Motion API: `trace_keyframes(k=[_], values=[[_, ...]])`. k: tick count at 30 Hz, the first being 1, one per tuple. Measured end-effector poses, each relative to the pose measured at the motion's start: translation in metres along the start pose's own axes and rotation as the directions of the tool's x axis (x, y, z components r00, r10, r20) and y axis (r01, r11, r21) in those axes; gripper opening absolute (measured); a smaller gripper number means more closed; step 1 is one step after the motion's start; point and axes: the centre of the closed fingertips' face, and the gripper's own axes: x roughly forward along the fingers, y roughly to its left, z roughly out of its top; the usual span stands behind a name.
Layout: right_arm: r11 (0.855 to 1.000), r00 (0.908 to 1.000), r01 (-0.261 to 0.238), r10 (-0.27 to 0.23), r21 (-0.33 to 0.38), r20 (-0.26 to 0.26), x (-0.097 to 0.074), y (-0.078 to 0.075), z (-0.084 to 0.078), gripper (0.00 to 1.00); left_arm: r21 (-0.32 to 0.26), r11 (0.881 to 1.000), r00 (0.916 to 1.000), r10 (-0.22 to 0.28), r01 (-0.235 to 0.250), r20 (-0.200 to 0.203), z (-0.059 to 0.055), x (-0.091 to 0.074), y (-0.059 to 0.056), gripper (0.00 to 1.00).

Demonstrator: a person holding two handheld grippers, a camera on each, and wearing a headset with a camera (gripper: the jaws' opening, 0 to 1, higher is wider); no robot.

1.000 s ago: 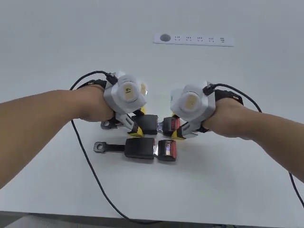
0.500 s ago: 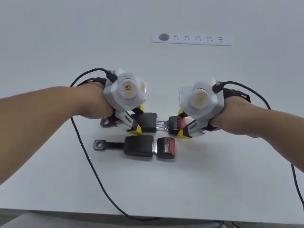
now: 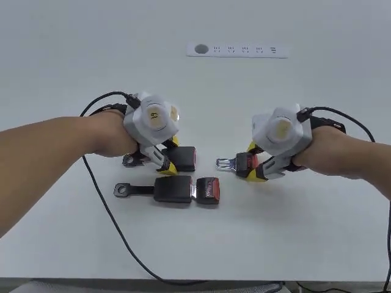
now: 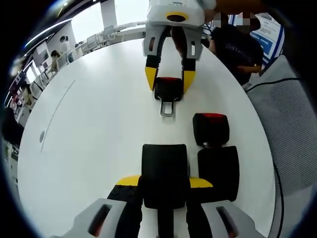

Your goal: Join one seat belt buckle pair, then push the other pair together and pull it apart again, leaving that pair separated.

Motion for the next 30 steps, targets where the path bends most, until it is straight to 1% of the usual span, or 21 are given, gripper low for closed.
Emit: trace_keyframes(k=[4,7,8,9,11,13,20,23,24,27,28,30], values=[[1.000,0.9999,-0.004,0.004,0.017,-0.014,-0.005,-0.002,-0.017,0.32,-0.002,1.000,1.0000,0.001,-0.001,0.002,-0.001,0.001,0.002,0.33],[1.000,0.9995,-0.004,0.004,0.022,-0.031,-0.012,-0.003,-0.026,0.32,-0.002,1.000,1.0000,0.001,-0.001,0.004,-0.002,0.001,0.003,0.34],[1.000,0.9993,-0.006,0.007,0.024,-0.037,-0.009,-0.005,-0.032,0.32,-0.002,1.000,1.0000,0.001,-0.001,0.005,-0.002,0.001,0.003,0.34],[1.000,0.9991,-0.008,0.009,0.024,-0.040,-0.009,-0.005,-0.035,0.32,-0.001,1.000,1.0000,0.001,-0.001,0.005,-0.001,0.001,0.002,0.34],[1.000,0.9987,-0.013,0.014,0.020,-0.048,-0.017,-0.003,-0.034,0.32,0.000,1.000,1.0000,0.000,0.000,0.006,-0.001,0.001,0.002,0.34],[1.000,0.9985,-0.018,0.019,0.024,-0.052,-0.015,-0.006,-0.040,0.32,0.001,1.000,1.0000,-0.001,0.001,0.006,-0.001,0.001,0.002,0.34],[0.999,0.9981,-0.025,0.026,0.028,-0.056,-0.012,-0.005,-0.040,0.33,0.001,1.000,1.0000,0.000,0.000,0.006,-0.001,0.001,0.002,0.34],[0.999,0.9982,-0.023,0.025,0.030,-0.055,-0.015,-0.003,-0.037,0.33,0.001,1.000,1.0000,0.001,-0.001,0.005,0.000,0.001,0.002,0.34],[0.999,0.9981,-0.020,0.022,0.036,-0.057,-0.012,-0.005,-0.040,0.33,0.002,1.000,1.0000,0.001,-0.001,0.003,-0.001,0.001,0.002,0.34],[0.999,0.9980,-0.001,0.004,0.049,-0.063,-0.011,-0.010,-0.042,0.37,0.005,1.000,1.0000,0.001,-0.001,-0.002,-0.001,0.001,0.002,0.34],[0.999,0.9980,0.005,-0.002,0.053,-0.064,-0.013,-0.008,-0.040,0.38,-0.005,1.000,1.0000,0.001,-0.001,-0.004,-0.001,0.001,0.002,0.34],[0.998,0.9979,0.012,-0.008,0.057,-0.065,-0.014,-0.008,-0.040,0.39,0.003,1.000,0.9999,0.000,0.000,-0.013,-0.001,0.002,0.003,0.35]])
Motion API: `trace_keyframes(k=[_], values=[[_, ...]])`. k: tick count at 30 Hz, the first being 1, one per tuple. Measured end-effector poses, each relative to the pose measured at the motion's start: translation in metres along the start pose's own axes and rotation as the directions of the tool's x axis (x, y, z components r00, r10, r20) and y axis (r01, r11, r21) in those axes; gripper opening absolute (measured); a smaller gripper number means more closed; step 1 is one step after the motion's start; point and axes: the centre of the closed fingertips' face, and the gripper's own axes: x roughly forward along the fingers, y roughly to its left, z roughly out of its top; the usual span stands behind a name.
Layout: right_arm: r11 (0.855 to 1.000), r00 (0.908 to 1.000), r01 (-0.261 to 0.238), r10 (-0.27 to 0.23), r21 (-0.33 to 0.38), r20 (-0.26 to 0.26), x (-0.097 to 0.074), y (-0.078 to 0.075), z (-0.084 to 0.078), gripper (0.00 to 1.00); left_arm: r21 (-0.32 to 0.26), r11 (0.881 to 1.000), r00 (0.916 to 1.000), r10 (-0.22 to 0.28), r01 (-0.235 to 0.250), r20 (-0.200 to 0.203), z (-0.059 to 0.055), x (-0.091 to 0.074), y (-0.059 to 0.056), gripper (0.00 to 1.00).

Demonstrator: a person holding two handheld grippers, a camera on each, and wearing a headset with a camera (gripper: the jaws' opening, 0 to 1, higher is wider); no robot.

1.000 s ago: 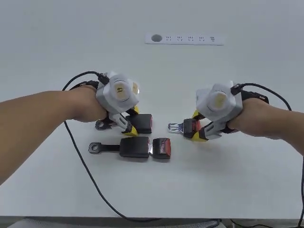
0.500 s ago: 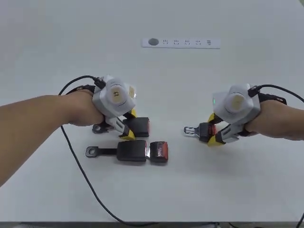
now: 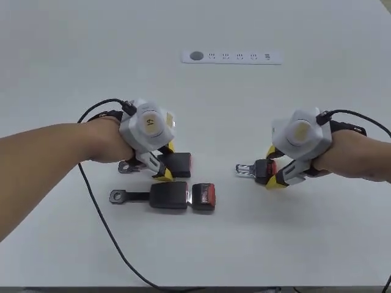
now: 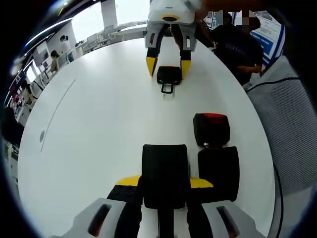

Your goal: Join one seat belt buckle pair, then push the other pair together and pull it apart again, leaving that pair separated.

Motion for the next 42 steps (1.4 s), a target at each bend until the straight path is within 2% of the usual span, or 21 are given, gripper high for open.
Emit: trace_keyframes(k=[2,4,5,6,8,11,14,16,17,20,22,24,29,31,35,36,37,38,39,40,42], values=[[1.000,0.9996,0.029,-0.028,0.005,-0.001,0.000,-0.004,-0.002,0.42,-0.022,1.000,1.0000,0.004,-0.004,-0.003,0.000,0.000,0.001,0.35],[0.999,0.9990,0.045,-0.045,0.012,0.000,-0.001,-0.005,-0.002,0.43,-0.054,0.998,0.9995,0.031,-0.031,-0.002,-0.003,-0.003,0.006,0.41],[0.998,0.9980,0.059,-0.060,0.018,0.019,-0.003,-0.007,0.001,0.43,-0.105,0.994,0.9982,0.046,-0.042,0.039,0.003,-0.007,0.007,0.42],[0.996,0.9960,0.076,-0.078,0.039,0.044,-0.006,-0.006,0.003,0.44,-0.115,0.992,0.9962,0.058,-0.050,0.065,0.008,-0.012,0.009,0.43],[0.995,0.9942,0.073,-0.079,0.074,0.073,-0.012,-0.006,0.008,0.44,-0.136,0.987,0.9900,0.102,-0.088,0.098,0.013,-0.027,0.016,0.46],[0.993,0.9917,0.077,-0.086,0.091,0.096,-0.022,0.000,0.018,0.44,-0.150,0.985,0.9872,0.106,-0.087,0.120,0.018,-0.044,0.004,0.50],[0.985,0.9814,0.109,-0.128,0.130,0.144,-0.033,0.009,0.031,0.46,-0.157,0.981,0.9834,0.132,-0.112,0.125,0.013,-0.054,-0.008,0.52],[0.982,0.9753,0.123,-0.147,0.145,0.165,-0.032,0.012,0.033,0.48,-0.173,0.975,0.9782,0.161,-0.137,0.132,0.009,-0.062,-0.019,0.55],[0.977,0.9707,0.131,-0.161,0.168,0.178,-0.034,0.016,0.035,0.49,-0.183,0.972,0.9756,0.173,-0.147,0.135,0.003,-0.062,-0.018,0.56],[0.971,0.9656,0.137,-0.175,0.197,0.192,-0.040,0.033,0.038,0.56,-0.244,0.955,0.9639,0.214,-0.171,0.159,-0.003,-0.071,-0.040,0.60],[0.965,0.9609,0.142,-0.188,0.221,0.203,-0.041,0.042,0.039,0.59,-0.273,0.948,0.9629,0.213,-0.163,0.166,-0.009,-0.074,-0.050,0.64],[0.960,0.9554,0.147,-0.200,0.239,0.217,-0.041,0.052,0.037,0.61,-0.314,0.935,0.9571,0.227,-0.163,0.180,-0.013,-0.081,-0.061,0.68],[0.917,0.9361,0.159,-0.258,0.365,0.240,-0.051,0.068,0.030,0.70,-0.409,0.888,0.9307,0.310,-0.210,0.194,-0.026,-0.097,-0.074,0.76],[0.906,0.9272,0.161,-0.275,0.392,0.254,-0.056,0.073,0.031,0.75,-0.445,0.869,0.9218,0.333,-0.219,0.198,-0.033,-0.100,-0.077,0.81],[0.882,0.9178,0.159,-0.297,0.443,0.263,-0.065,0.081,0.028,0.83,-0.479,0.848,0.9187,0.349,-0.226,0.185,-0.044,-0.102,-0.086,0.90],[0.874,0.9127,0.160,-0.308,0.458,0.268,-0.067,0.081,0.026,0.84,-0.502,0.832,0.9141,0.365,-0.236,0.176,-0.051,-0.103,-0.087,0.93],[0.867,0.9090,0.158,-0.314,0.472,0.274,-0.069,0.084,0.028,0.86,-0.517,0.823,0.9130,0.371,-0.238,0.170,-0.054,-0.104,-0.089,0.95],[0.863,0.9073,0.153,-0.315,0.481,0.278,-0.070,0.086,0.030,0.88,-0.526,0.817,0.9107,0.376,-0.238,0.171,-0.055,-0.104,-0.090,0.97],[0.860,0.9053,0.150,-0.318,0.488,0.282,-0.071,0.089,0.030,0.89,-0.539,0.805,0.9030,0.393,-0.247,0.173,-0.058,-0.104,-0.090,1.00],[0.860,0.9020,0.155,-0.324,0.487,0.285,-0.072,0.091,0.032,0.90,-0.539,0.805,0.9033,0.392,-0.246,0.174,-0.059,-0.105,-0.092,1.00],[0.855,0.8979,0.155,-0.331,0.495,0.291,-0.072,0.091,0.032,0.93,-0.559,0.791,0.8982,0.404,-0.247,0.174,-0.059,-0.106,-0.096,1.00]])
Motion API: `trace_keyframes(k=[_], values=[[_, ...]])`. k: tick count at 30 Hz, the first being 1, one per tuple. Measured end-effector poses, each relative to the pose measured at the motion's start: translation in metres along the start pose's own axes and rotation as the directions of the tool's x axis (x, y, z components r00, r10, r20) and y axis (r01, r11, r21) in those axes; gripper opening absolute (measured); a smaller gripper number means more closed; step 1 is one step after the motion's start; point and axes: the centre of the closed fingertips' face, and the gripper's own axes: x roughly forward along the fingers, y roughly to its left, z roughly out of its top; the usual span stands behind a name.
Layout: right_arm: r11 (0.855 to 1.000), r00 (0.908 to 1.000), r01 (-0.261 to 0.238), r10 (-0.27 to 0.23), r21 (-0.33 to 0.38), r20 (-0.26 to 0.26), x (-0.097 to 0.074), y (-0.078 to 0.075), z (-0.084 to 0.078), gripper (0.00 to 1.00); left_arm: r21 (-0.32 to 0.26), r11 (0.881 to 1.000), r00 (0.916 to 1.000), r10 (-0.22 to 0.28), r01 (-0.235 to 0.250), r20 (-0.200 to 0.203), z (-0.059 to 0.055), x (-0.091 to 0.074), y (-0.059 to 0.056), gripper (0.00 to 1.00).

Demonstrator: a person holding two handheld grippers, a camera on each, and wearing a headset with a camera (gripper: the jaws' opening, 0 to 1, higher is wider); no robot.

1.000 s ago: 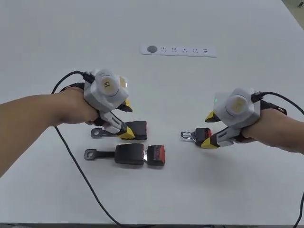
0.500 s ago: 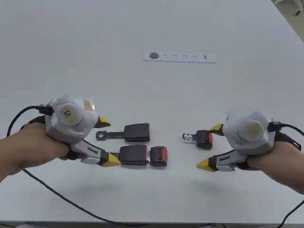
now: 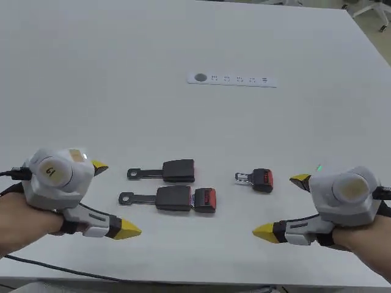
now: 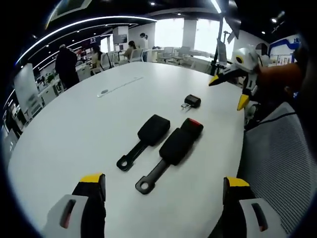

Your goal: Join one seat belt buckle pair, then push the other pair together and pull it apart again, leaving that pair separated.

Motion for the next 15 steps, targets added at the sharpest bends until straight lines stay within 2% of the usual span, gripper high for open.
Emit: trace_keyframes(k=[2,5,8,13,15], values=[[1.000,0.9991,0.025,-0.025,0.019,0.033,-0.003,-0.001,0.005,0.99,-0.024,1.000,0.9999,0.005,-0.005,0.010,-0.002,-0.003,0.000,1.00],[0.999,0.9986,0.022,-0.024,0.035,0.048,-0.003,0.000,0.006,0.99,-0.060,0.998,0.9990,0.025,-0.023,0.036,-0.001,-0.008,0.000,1.00],[0.999,0.9987,0.019,-0.021,0.037,0.046,-0.002,0.004,0.005,0.99,-0.076,0.997,0.9979,0.036,-0.032,0.055,0.001,-0.011,0.001,1.00],[0.999,0.9989,0.016,-0.018,0.047,0.044,-0.001,0.011,0.004,0.99,-0.092,0.995,0.9962,0.048,-0.041,0.073,0.006,-0.016,-0.005,1.00],[0.999,0.9986,0.015,-0.017,0.050,0.049,0.000,0.013,0.004,0.99,-0.112,0.993,0.9963,0.037,-0.028,0.078,0.005,-0.017,-0.007,1.00]])
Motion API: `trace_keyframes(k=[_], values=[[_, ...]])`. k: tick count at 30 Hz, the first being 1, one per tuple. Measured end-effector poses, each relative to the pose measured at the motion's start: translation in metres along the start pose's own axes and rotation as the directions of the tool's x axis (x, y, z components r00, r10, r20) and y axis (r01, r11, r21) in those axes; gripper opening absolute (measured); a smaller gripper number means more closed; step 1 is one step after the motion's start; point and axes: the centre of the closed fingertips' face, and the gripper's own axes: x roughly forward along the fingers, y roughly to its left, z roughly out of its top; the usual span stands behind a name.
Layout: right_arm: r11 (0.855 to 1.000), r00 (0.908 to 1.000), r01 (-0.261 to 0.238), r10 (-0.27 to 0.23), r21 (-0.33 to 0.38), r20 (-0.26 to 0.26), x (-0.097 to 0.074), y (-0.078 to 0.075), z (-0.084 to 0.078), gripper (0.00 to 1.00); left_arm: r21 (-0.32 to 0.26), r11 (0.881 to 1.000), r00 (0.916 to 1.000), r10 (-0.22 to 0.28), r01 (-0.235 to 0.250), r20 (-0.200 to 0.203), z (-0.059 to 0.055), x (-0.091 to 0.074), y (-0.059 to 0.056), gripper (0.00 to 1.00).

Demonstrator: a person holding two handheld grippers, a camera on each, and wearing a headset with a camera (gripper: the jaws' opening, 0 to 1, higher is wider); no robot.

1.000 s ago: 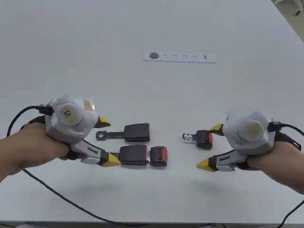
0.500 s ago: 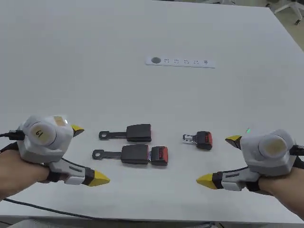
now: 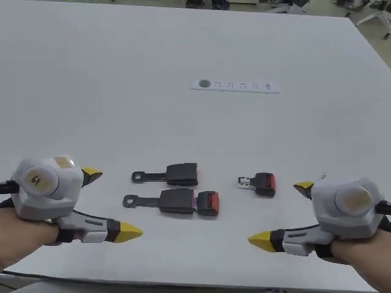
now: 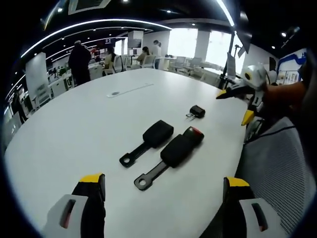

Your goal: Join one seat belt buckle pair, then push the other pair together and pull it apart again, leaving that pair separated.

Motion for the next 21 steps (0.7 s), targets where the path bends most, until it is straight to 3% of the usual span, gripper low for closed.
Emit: trace_keyframes(k=[3,12,21], values=[[1.000,1.0000,0.002,-0.002,0.010,0.005,0.0000,0.0021,0.0010,0.99,-0.011,1.000,1.0000,-0.006,0.006,0.002,-0.0005,0.0001,-0.0057,1.00],[1.000,0.9999,0.016,-0.016,0.008,0.005,0.0036,0.0005,-0.0016,0.99,-0.025,0.999,0.9991,0.025,-0.024,0.033,-0.0001,-0.0063,-0.0036,1.00],[1.000,0.9995,0.026,-0.026,0.005,0.017,-0.0035,0.0050,0.0074,0.99,-0.033,0.999,0.9992,0.027,-0.026,0.029,-0.0081,-0.0090,-0.0053,1.00]])
